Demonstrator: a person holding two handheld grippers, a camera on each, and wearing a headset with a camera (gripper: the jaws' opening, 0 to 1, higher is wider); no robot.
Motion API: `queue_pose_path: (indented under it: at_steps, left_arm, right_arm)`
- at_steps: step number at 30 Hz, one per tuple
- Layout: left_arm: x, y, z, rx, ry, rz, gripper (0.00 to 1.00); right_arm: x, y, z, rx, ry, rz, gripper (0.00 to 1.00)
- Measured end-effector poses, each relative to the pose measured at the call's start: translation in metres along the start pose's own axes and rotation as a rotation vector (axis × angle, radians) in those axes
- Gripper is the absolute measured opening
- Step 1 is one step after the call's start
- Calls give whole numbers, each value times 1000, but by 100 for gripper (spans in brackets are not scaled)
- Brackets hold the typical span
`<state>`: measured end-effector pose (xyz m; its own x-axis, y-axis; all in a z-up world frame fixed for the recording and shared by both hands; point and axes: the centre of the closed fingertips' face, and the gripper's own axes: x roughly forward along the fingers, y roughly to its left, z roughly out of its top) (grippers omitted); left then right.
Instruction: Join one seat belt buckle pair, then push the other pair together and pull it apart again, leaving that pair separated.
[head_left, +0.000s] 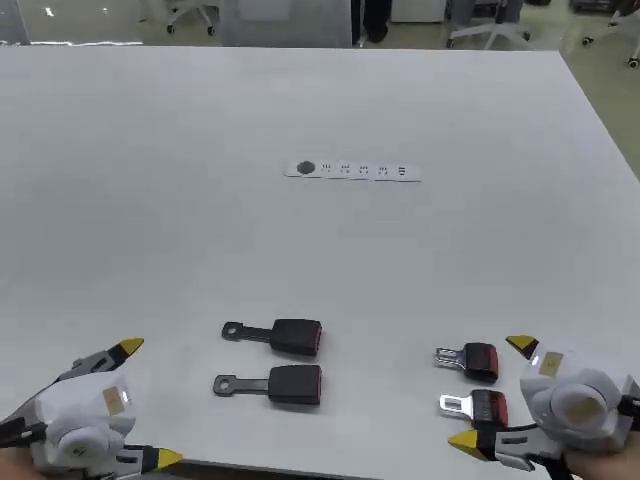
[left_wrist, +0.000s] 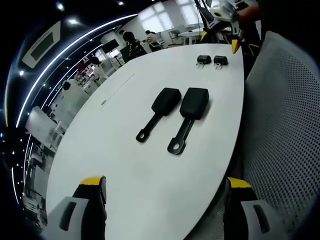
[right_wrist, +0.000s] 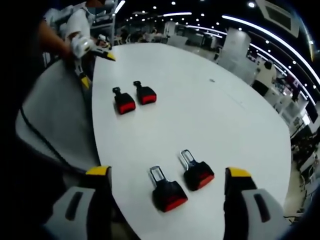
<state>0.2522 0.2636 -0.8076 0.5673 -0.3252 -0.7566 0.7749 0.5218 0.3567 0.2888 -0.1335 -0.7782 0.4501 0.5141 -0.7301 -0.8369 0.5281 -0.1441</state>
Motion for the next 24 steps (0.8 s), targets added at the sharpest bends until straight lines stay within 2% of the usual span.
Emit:
queue_pose_path:
  at_steps: [3,4,9,13,20,24]
  left_arm:
    - [0,-1,1,-1,3,-4,100]
    - [-3,-4,7,2,3,-4,100]
    - [-5,-5,10,1,-1,-6,99]
    - [-6,-12,9,3,21,-30,96]
    - [-9,-20,15,4,22,-73,95]
    - [-13,-27,17,5,35,-115,93]
  right_arm:
    - [1,2,0,-6,2,9,94]
    - [1,3,2,-28,3,10,94]
    - [2,4,3,-41,5,11,94]
    - [1,9,1,-51,17,23,92]
    - [0,14,-4,-86,28,54,89]
    - [0,14,1,-87,21,77,84]
